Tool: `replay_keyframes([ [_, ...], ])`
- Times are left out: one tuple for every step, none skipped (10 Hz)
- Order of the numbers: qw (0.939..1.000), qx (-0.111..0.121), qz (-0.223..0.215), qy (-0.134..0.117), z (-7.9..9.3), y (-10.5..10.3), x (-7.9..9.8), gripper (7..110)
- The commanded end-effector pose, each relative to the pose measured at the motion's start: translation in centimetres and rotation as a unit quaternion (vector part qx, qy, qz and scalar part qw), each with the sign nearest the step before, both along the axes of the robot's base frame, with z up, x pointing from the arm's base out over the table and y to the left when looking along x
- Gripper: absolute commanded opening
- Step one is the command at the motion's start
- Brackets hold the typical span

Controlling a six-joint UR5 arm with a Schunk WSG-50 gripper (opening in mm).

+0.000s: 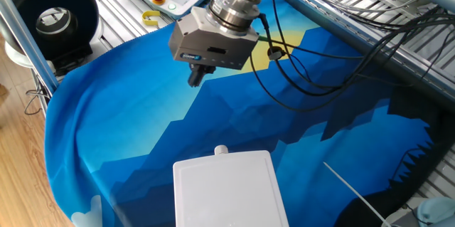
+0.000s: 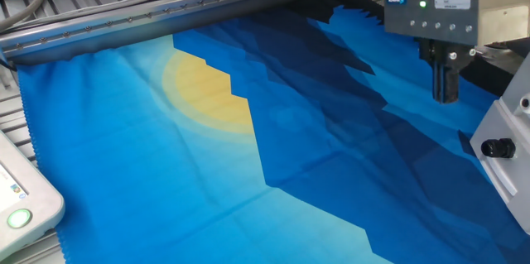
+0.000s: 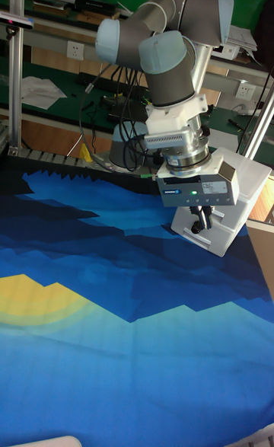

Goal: Grasp the handle and open the drawer

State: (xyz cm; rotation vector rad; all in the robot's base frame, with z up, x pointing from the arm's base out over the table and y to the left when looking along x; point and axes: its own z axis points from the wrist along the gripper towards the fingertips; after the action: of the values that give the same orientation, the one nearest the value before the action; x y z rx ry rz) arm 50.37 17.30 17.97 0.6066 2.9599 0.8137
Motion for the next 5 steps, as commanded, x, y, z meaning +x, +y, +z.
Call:
replay_keyframes([
  [0.9999,0.012,-0.003,-0.012,0.6,0.4,0.6,7],
  [1.0,-0.001,0.001,-0.009,0.2,-0.1,0.4,7],
  [0.9992,-0.036,0.02,0.001,-0.6,-1.6,-0.5,7],
  [0.9968,-0.069,0.039,0.01,-1.3,-3.0,-1.2,7],
  [0.9961,-0.075,0.046,0.011,-1.5,-3.3,-1.4,7],
])
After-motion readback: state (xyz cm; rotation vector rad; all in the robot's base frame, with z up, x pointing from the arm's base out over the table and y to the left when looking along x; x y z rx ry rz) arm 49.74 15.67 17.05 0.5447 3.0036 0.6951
